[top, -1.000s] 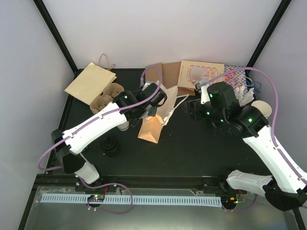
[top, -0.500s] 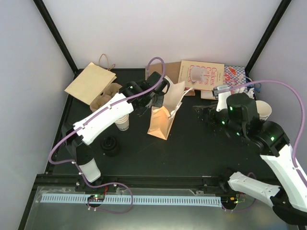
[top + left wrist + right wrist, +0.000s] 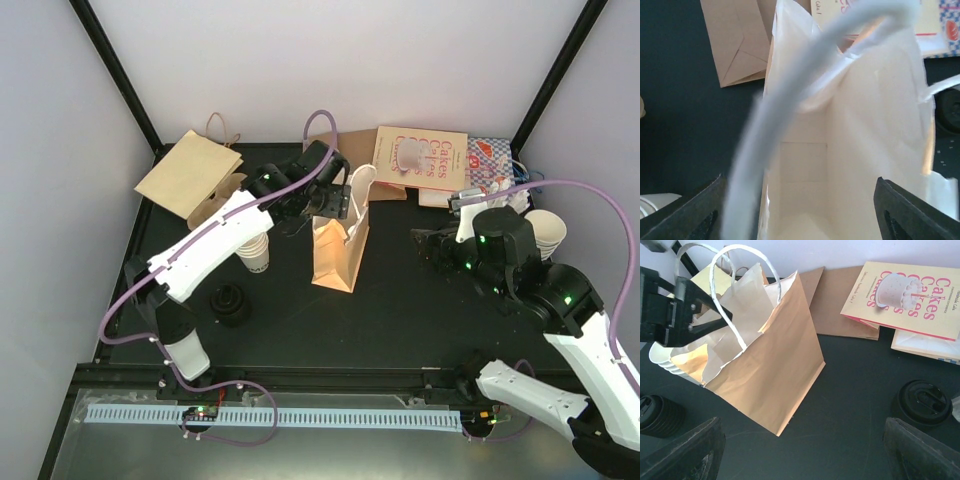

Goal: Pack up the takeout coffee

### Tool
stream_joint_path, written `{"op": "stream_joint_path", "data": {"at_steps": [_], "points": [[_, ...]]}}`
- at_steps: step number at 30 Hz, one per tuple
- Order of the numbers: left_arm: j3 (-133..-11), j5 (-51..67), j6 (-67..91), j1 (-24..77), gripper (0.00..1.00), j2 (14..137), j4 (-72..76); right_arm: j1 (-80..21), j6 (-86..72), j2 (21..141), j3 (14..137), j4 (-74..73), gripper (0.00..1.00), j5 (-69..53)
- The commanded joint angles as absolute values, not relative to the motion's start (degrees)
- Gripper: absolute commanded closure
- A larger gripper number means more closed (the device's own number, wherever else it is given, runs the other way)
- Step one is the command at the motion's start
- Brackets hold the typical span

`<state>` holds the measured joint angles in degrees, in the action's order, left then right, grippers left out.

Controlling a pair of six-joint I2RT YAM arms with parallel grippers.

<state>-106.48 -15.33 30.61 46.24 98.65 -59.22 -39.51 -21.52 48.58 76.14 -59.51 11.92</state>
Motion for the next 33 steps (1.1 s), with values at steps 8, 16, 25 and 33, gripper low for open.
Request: {"op": "stream_joint_path", "data": {"at_steps": [8,16,25,33], "points": [[-105.56,-9.50,29.61,46.07,0.02,83.35,-60.76,-39.35,-21.01,48.17,74.94,-57.68,0.11,12.85],[-101.71,-12.94,29.53,42.74,0.01,71.82,-64.12,-39.37,-20.68,47.77,74.14,-57.14,0.10,12.53],[-93.77,-10.25,24.46,20.61,0.01,65.31,-69.41,-39.30,-20.58,47.77,73.48,-56.55,0.10,11.13],[-81.04,-2.72,23.38,-1.60,0.05,63.68,-62.86,-39.30,-20.13,47.90,73.70,-57.02,0.10,10.40]]}}
